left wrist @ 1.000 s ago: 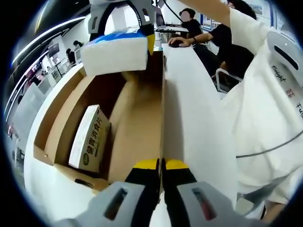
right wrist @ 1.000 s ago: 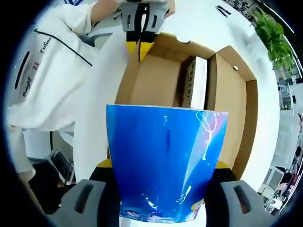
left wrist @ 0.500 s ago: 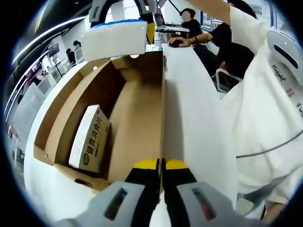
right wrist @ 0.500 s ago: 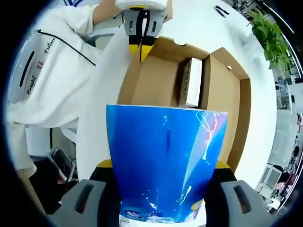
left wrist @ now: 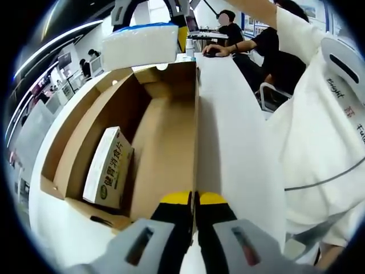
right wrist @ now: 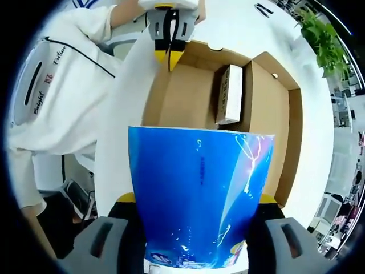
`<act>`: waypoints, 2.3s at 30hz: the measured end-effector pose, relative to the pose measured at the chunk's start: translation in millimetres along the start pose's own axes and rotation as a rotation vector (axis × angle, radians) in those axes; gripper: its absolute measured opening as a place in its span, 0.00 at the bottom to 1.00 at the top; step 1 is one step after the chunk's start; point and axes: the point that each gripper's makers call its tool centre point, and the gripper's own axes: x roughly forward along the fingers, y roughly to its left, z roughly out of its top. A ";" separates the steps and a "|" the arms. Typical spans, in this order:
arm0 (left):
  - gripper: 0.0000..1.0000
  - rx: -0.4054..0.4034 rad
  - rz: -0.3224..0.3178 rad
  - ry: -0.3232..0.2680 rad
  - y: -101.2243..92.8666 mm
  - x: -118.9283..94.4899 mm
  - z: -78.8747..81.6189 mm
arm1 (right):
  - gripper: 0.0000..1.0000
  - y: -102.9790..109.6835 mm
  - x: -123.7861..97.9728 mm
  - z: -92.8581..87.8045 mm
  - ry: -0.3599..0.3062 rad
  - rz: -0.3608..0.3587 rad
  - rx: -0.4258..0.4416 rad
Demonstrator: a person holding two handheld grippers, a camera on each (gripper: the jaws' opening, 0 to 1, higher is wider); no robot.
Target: Operate the shoe box by opening the lid, removing the specified soft item, and placing it in the target area until the item is outside and the box remains undamaged.
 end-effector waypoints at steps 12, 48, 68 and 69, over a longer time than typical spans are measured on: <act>0.01 -0.002 -0.013 0.010 -0.4 1.0 0.6 | 0.70 14.0 0.8 -35.2 0.045 0.005 0.070; 0.01 -0.016 -0.008 0.013 -0.5 0.1 -0.1 | 0.70 16.0 4.1 -58.4 0.028 -0.022 0.099; 0.02 -0.016 -0.004 0.013 -0.3 -0.2 0.2 | 0.69 30.3 -15.8 -99.8 0.012 -0.043 0.177; 0.02 -0.016 -0.004 0.010 -0.2 -0.3 0.2 | 0.69 31.6 -17.4 -102.2 0.006 -0.044 0.175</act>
